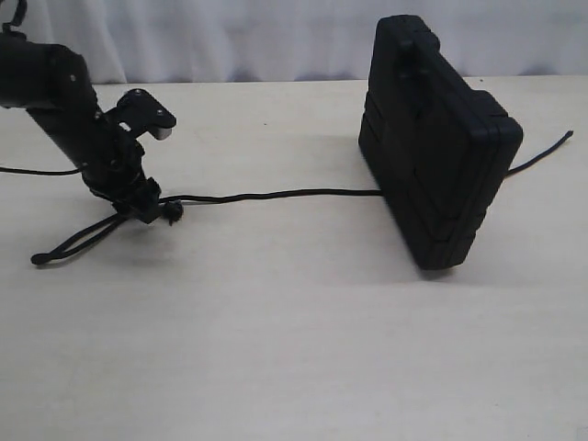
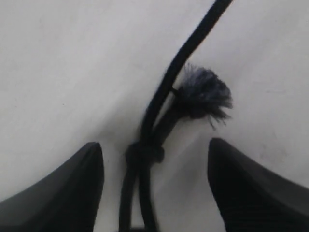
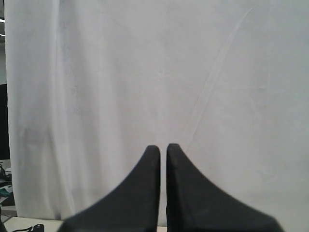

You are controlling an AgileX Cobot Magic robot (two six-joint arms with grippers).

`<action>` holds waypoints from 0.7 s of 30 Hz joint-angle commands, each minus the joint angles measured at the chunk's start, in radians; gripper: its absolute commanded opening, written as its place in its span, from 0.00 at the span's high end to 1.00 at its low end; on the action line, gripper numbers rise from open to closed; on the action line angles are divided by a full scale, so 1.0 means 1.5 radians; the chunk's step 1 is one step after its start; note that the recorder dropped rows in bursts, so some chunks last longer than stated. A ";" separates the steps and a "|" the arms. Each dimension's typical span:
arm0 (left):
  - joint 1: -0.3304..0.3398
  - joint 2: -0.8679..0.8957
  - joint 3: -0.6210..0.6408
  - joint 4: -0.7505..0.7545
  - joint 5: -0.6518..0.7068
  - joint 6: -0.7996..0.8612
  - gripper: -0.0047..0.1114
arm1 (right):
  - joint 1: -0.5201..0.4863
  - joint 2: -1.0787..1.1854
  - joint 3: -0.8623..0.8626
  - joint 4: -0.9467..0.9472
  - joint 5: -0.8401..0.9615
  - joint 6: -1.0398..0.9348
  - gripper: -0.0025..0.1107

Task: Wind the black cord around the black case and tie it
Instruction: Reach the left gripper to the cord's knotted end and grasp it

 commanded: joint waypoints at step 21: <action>-0.013 0.112 -0.080 -0.491 0.222 0.003 0.91 | -0.001 -0.002 0.002 0.005 -0.002 -0.005 0.94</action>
